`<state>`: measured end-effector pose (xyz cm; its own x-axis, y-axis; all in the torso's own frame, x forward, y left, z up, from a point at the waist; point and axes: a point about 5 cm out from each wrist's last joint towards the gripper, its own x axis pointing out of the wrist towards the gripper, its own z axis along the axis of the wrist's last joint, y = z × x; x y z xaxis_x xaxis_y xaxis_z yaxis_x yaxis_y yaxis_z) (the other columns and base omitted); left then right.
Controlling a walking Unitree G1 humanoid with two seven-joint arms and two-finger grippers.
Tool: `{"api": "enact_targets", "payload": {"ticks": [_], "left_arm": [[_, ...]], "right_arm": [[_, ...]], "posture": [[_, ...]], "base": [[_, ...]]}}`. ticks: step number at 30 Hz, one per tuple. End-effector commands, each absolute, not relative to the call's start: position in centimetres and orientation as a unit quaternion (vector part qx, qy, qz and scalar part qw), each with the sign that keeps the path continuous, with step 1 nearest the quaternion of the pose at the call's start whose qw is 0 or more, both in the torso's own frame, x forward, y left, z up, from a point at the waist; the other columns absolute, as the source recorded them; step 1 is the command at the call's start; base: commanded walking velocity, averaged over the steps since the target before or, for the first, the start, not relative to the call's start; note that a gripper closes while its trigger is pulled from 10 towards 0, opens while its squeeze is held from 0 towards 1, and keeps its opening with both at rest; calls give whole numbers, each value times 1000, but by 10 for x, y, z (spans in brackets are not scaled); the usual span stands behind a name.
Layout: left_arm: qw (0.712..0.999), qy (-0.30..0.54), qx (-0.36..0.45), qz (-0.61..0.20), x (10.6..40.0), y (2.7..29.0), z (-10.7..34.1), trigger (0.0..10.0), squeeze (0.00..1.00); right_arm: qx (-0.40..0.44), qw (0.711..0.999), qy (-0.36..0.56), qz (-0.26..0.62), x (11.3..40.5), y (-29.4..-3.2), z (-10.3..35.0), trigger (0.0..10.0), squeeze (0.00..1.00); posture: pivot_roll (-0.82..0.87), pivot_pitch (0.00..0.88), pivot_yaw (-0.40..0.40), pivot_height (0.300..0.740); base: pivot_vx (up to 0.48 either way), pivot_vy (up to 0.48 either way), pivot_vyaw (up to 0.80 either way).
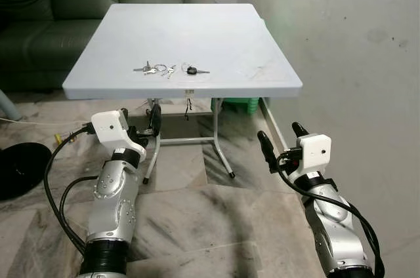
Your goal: Hang keys on a hook
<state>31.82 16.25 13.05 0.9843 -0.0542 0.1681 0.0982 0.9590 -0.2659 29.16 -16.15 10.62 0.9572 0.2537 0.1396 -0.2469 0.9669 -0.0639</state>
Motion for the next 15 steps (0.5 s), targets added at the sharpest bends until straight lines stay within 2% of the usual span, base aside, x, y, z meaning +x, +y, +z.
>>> {"api": "enact_targets", "payload": {"ticks": [1,15], "left_arm": [[987,-82,-136,-39,320,162,133,10000,0],[987,-84,-131,-42,320,162,133,10000,0]], "right_arm": [[-22,990,-73,122,291,-164,107,10000,0],[-21,990,-72,122,291,-165,107,10000,0]], "posture": [[-5,0,-31,740],[-5,0,-29,740]], "base": [[0,0,0],[0,0,0]]}}
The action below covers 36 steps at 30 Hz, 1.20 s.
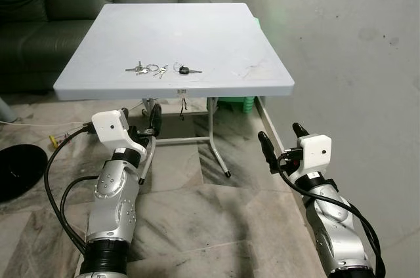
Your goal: Hang keys on a hook
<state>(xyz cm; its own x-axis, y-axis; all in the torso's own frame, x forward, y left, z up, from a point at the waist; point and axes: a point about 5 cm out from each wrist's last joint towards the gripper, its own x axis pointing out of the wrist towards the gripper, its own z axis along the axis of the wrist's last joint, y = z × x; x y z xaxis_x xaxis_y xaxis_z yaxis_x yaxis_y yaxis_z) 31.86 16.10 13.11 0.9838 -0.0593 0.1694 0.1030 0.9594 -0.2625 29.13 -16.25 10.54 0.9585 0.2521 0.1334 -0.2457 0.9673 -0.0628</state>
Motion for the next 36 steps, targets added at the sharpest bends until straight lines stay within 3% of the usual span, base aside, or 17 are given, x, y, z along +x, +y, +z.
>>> {"api": "enact_targets", "payload": {"ticks": [1,12,22,36], "left_arm": [[987,-83,-129,-44,320,162,133,10000,0],[988,-88,-115,-61,318,159,137,10000,0],[991,-47,-119,-43,312,178,121,10000,0],[989,-43,-134,-41,312,175,121,10000,0]], "right_arm": [[-19,990,-72,122,291,-165,107,10000,0],[-15,989,-87,121,290,-167,115,10000,0],[-26,991,-76,111,285,-177,110,10000,0],[-22,991,-77,111,286,-176,113,10000,0]], "posture": [[-5,0,-29,740],[-4,0,-23,740],[-2,0,-14,740],[1,0,-14,740]], "base": [[0,0,0],[0,0,0],[0,0,0],[0,68,0]]}}
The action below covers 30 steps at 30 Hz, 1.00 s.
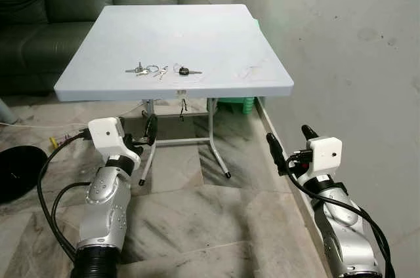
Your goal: Hang keys on a hook
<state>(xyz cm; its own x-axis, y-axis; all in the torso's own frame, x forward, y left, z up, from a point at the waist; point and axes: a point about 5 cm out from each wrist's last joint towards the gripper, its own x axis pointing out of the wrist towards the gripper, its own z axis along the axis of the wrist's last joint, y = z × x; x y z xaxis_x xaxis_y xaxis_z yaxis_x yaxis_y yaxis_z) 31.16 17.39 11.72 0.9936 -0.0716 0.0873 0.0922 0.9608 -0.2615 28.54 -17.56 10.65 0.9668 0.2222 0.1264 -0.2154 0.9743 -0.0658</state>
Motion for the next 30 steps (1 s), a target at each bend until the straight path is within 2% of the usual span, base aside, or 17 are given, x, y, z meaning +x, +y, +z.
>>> {"api": "enact_targets", "payload": {"ticks": [1,27,30], "left_arm": [[989,-44,-135,-41,312,174,121,10000,0],[989,-50,-136,-30,312,172,124,10000,0],[991,-51,-125,-24,312,170,124,10000,0]], "right_arm": [[-23,991,-75,111,286,-175,112,10000,0],[-23,991,-69,113,283,-176,111,10000,0],[-23,991,-69,115,283,-176,112,10000,0]], "posture": [[1,0,-14,740],[1,0,-23,740],[1,0,-25,740]], "base": [[0,480,0],[0,479,0],[0,0,0]]}}
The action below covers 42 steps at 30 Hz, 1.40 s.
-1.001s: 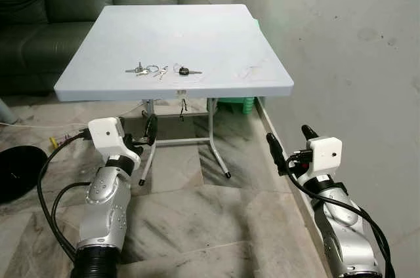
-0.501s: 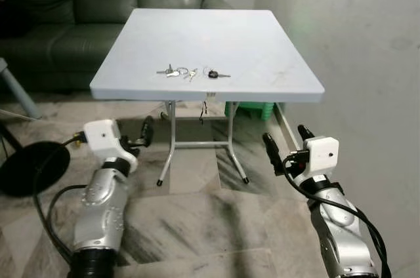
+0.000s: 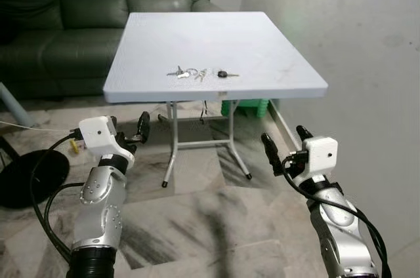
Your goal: Hang keys on a hook
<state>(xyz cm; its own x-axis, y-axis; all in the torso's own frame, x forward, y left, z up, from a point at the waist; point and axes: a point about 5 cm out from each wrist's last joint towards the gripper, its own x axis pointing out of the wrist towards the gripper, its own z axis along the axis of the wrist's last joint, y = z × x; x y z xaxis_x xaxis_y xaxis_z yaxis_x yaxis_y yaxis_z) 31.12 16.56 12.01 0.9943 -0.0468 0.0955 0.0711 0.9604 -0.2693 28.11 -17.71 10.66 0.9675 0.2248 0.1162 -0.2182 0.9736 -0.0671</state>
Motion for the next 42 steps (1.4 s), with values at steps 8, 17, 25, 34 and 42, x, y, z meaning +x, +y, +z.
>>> {"api": "enact_targets", "payload": {"ticks": [8,17,25,34,42], "left_arm": [[992,-56,-108,-21,313,167,126,10000,0],[990,-54,-125,-40,315,164,126,10000,0],[989,-51,-129,-43,316,162,126,10000,0],[991,-56,-105,-58,316,157,128,10000,0],[991,-56,-104,-59,316,157,128,10000,0]], "right_arm": [[-23,991,-68,117,283,-174,111,10000,0],[-22,990,-67,120,284,-174,111,10000,0],[-21,990,-68,123,284,-172,111,10000,0],[-20,989,-68,126,285,-170,111,10000,0],[-19,989,-68,127,285,-170,110,10000,0]], "posture": [[1,0,-26,740],[2,0,-25,740],[5,0,-26,740],[11,0,-23,740],[12,0,-23,740]], "base": [[0,0,0],[74,0,0],[334,0,0],[318,195,0],[314,253,0]]}}
